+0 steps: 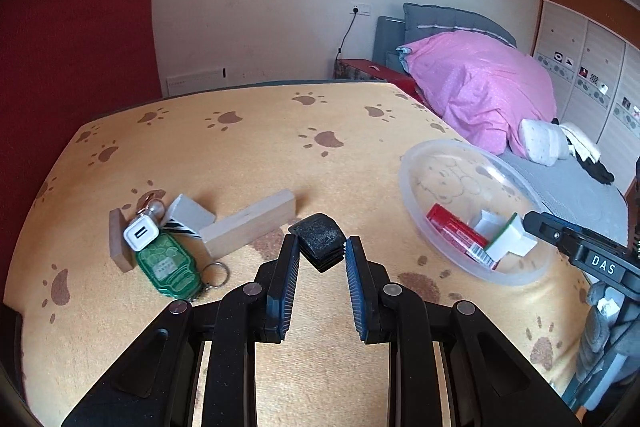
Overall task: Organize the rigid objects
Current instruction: 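Carry the mahjong tile into the clear bowl and open the right gripper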
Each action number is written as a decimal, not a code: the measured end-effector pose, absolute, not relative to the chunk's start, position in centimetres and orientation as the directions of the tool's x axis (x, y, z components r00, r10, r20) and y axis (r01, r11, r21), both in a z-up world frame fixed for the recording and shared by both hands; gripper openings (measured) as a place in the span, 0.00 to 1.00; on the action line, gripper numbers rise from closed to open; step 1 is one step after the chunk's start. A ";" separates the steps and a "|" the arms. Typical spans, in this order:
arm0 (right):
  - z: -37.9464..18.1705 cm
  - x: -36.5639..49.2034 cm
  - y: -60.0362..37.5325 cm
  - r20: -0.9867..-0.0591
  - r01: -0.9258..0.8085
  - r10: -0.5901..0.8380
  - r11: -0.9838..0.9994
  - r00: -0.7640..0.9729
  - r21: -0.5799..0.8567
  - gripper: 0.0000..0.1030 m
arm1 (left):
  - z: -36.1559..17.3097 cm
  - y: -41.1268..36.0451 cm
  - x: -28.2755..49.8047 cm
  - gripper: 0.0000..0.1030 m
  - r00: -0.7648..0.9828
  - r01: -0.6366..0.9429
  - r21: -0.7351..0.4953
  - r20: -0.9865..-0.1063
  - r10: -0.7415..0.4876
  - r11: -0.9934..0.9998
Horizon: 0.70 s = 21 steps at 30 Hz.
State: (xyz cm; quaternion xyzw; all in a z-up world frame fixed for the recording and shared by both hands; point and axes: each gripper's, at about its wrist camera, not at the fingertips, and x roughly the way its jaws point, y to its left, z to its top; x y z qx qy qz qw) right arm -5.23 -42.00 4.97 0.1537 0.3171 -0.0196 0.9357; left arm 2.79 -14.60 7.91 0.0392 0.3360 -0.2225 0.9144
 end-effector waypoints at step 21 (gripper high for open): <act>4.5 -6.6 -45.3 -0.586 0.224 -0.013 0.931 0.810 0.289 0.61 | 8.2 -24.6 0.8 0.24 0.563 0.615 -0.083 -0.650 -0.510 0.784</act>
